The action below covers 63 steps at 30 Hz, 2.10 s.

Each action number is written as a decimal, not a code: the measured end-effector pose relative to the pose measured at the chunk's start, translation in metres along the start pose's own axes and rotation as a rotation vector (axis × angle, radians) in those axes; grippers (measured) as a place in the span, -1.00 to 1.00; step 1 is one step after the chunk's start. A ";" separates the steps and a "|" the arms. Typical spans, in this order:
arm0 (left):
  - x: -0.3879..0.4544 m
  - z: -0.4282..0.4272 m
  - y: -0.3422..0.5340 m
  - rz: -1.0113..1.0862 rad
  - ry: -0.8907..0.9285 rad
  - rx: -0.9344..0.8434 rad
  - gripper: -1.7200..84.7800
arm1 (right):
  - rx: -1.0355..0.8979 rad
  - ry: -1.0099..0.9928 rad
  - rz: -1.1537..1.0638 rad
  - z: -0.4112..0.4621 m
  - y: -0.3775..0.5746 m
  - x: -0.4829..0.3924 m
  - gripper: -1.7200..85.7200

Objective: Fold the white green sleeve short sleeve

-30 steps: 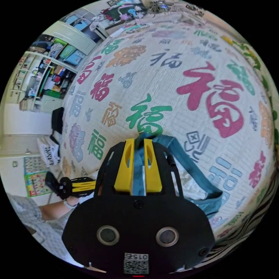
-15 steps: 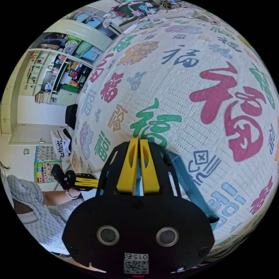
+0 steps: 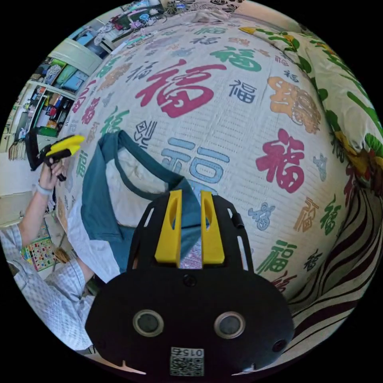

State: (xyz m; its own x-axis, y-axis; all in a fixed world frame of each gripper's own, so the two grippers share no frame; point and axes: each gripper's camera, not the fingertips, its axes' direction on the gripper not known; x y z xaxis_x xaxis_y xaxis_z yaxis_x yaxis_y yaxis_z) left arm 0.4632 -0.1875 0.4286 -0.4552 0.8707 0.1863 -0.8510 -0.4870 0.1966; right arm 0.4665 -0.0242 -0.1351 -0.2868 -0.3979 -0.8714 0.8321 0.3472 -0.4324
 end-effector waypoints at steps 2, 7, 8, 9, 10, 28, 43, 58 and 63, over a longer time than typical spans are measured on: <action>-0.004 0.026 -0.033 0.028 0.046 -0.079 -0.74 | -0.016 -0.058 0.007 0.008 0.008 0.005 -0.76; 0.011 0.091 -0.067 0.181 -0.028 -0.391 -0.88 | -0.004 -0.085 -0.002 0.013 0.026 0.007 -0.87; 0.016 0.092 -0.073 0.226 -0.040 -0.408 -0.92 | -0.008 -0.096 -0.016 0.011 0.030 0.007 -0.94; 0.016 0.095 -0.079 0.215 -0.019 -0.430 -0.94 | -0.021 -0.113 -0.032 0.008 0.034 0.006 -0.96; 0.014 0.095 -0.082 0.201 -0.008 -0.438 -0.94 | -0.022 -0.114 -0.035 0.006 0.035 0.006 -0.97; 0.053 0.043 -0.105 0.224 -0.176 -0.259 -0.97 | 0.113 0.070 0.047 -0.074 0.078 -0.021 -0.98; 0.147 -0.078 0.222 0.179 0.198 -0.233 -0.97 | 0.122 -0.382 -0.184 -0.079 0.410 -0.206 -0.98; 0.194 -0.051 0.391 0.120 0.164 -0.325 -0.98 | -0.083 -0.200 -0.303 0.017 0.541 -0.345 -0.98; 0.211 -0.051 0.419 0.149 0.140 -0.312 -0.98 | -0.096 -0.171 -0.317 0.029 0.564 -0.367 -0.97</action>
State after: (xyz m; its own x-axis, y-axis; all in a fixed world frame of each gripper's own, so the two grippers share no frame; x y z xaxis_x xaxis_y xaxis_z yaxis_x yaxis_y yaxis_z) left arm -0.0026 -0.2039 0.5009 -0.5934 0.8031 0.0535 -0.8016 -0.5836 -0.1298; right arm 1.0544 0.2931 -0.0527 -0.4330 -0.6319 -0.6428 0.6643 0.2583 -0.7014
